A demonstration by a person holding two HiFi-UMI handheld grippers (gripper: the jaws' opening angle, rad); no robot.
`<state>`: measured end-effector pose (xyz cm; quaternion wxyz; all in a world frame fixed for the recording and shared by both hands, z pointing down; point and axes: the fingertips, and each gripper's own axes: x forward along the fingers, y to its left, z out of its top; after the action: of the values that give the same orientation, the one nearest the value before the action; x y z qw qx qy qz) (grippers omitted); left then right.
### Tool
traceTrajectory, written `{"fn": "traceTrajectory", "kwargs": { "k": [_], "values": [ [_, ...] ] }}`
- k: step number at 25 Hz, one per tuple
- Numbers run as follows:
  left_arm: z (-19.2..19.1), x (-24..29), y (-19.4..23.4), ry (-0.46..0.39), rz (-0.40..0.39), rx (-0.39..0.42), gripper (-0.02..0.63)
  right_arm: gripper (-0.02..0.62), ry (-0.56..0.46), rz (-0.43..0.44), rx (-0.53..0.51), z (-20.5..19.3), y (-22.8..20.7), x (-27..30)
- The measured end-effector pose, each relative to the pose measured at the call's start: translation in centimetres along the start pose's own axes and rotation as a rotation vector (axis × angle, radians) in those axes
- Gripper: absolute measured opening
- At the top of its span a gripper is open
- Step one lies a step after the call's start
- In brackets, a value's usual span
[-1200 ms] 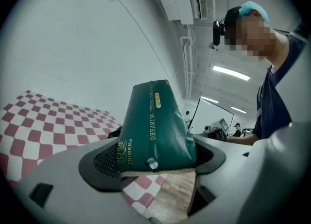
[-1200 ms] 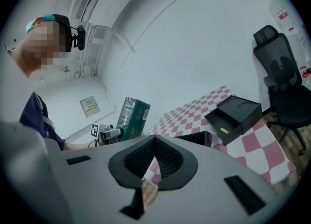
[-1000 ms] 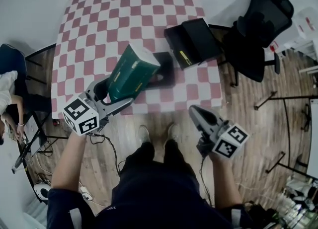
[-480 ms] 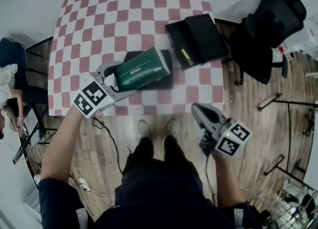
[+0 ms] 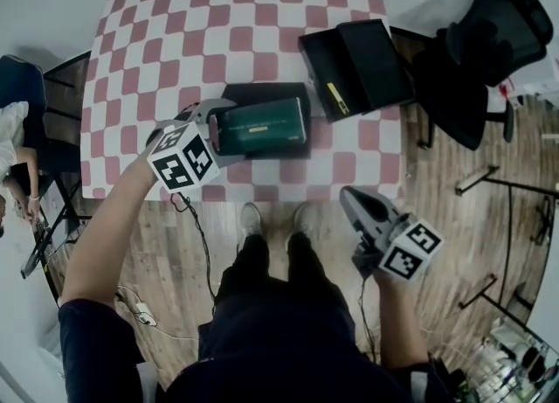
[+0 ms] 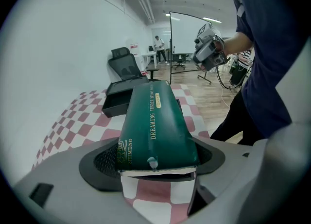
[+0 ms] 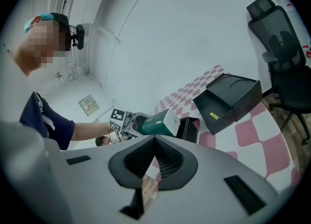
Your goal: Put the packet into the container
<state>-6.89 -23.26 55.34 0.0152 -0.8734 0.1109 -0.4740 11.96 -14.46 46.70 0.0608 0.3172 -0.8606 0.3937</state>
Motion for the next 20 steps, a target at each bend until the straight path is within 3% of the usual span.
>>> {"fn": "traceTrajectory", "kwargs": {
  "k": [5, 20],
  "values": [
    [-1.0, 1.7, -0.4, 0.069, -0.025, 0.068, 0.426, 0.016, 0.013, 0.002, 0.002, -0.4, -0.3, 0.7],
    [-2.2, 4.2, -0.5, 0.173, -0.080, 0.159, 0.430, 0.017, 0.080, -0.021, -0.020, -1.8, -1.5, 2.6]
  ]
}}
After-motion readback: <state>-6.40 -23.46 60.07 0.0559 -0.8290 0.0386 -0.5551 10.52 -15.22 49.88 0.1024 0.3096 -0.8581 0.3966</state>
